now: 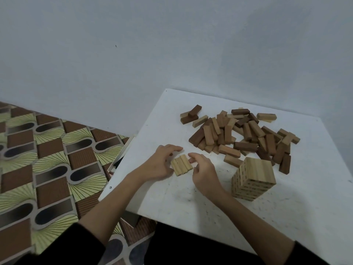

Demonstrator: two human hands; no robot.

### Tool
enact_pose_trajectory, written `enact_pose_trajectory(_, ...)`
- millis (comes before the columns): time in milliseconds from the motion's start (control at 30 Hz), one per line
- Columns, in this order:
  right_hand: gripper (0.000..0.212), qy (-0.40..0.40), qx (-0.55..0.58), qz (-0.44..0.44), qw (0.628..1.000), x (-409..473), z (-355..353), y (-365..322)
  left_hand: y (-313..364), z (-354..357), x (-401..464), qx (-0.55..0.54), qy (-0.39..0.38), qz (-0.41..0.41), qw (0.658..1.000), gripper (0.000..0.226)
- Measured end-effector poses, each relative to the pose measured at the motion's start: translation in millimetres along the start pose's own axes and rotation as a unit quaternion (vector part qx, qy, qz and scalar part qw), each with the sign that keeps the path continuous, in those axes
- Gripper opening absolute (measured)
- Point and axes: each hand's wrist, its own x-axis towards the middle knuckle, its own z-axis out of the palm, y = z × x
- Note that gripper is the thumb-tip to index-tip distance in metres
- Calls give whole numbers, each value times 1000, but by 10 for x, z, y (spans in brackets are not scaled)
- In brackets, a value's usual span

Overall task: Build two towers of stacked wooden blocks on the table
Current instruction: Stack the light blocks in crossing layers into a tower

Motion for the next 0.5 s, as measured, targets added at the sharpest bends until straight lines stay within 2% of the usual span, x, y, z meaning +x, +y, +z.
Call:
enact_pose_trajectory(133, 49, -33, 29, 0, 999, 33, -23, 32, -3, 104, 5, -26, -3, 13, 1000, 75)
enact_pose_trajectory(233, 52, -25, 63, 11, 998, 77, -32, 14, 26, 159, 16, -14, 32, 9, 999, 74)
enact_pose_trajectory(367, 55, 16, 47, -5, 999, 107, -18, 39, 41, 162, 83, 3, 75, -27, 997, 75)
enact_pose_trajectory(500, 52, -15, 16, -12, 1000, 68, 18, 116, -6, 198, 120, -20, 121, -52, 991, 77)
